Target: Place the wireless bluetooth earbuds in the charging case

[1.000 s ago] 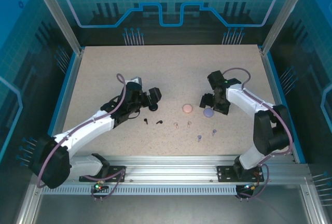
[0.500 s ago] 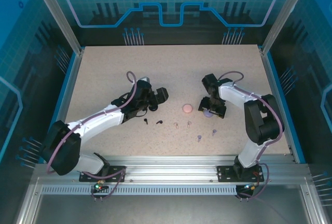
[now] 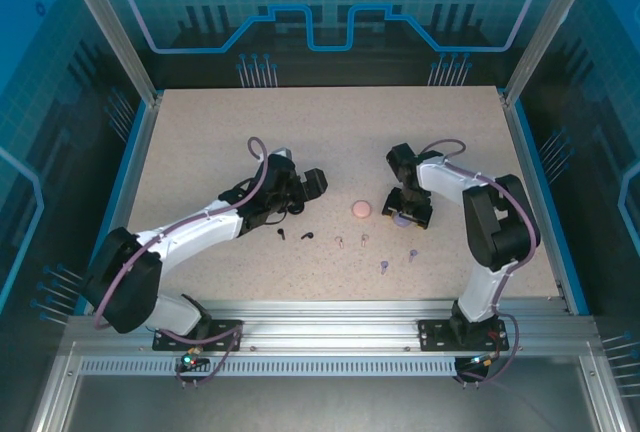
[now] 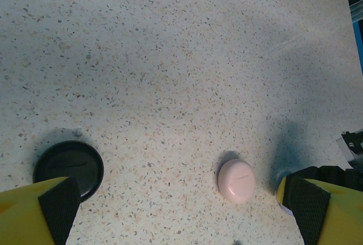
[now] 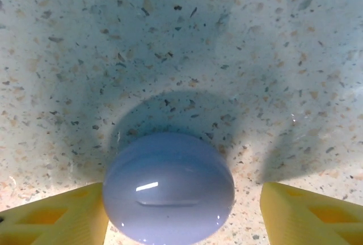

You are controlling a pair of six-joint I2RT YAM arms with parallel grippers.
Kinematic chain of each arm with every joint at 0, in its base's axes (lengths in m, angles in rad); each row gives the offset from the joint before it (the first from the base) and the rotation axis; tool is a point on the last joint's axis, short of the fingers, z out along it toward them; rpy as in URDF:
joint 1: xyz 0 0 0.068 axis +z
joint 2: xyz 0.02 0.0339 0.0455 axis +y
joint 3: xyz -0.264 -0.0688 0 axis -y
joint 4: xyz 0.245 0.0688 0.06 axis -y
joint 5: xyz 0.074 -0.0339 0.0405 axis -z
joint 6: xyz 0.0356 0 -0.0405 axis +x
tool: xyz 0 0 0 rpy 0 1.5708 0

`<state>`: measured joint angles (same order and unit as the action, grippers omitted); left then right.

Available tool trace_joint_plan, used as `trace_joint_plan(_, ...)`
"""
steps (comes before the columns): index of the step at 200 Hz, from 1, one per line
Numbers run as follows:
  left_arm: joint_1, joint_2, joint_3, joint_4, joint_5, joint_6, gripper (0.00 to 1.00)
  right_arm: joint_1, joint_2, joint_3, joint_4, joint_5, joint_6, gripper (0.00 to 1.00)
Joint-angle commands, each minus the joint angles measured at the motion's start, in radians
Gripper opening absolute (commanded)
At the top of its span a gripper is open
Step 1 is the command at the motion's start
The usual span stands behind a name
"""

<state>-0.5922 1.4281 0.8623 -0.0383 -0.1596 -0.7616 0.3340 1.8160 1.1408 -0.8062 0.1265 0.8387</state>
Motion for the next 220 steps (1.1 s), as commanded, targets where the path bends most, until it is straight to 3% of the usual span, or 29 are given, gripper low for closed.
trace_joint_plan(1,-0.009,0.008,0.033,0.017,0.022,-0.012,0.99,0.013,0.029,0.020,0.008,0.005,0.021,0.69)
trace_joint_plan(91,-0.012,0.010,0.033,0.014,0.030,-0.003,0.99,0.007,0.059,0.031,0.018,0.028,0.002,0.67)
trace_joint_plan(130,-0.017,0.012,0.033,0.014,0.036,0.001,0.99,0.002,0.058,0.031,0.027,0.019,-0.012,0.62)
trace_joint_plan(164,-0.021,0.012,0.031,0.021,0.045,0.008,0.99,0.002,0.050,0.027,0.038,0.010,-0.030,0.51)
trace_joint_plan(220,-0.022,-0.001,0.009,0.095,0.088,0.005,0.99,0.005,0.000,-0.004,0.054,-0.008,-0.041,0.49)
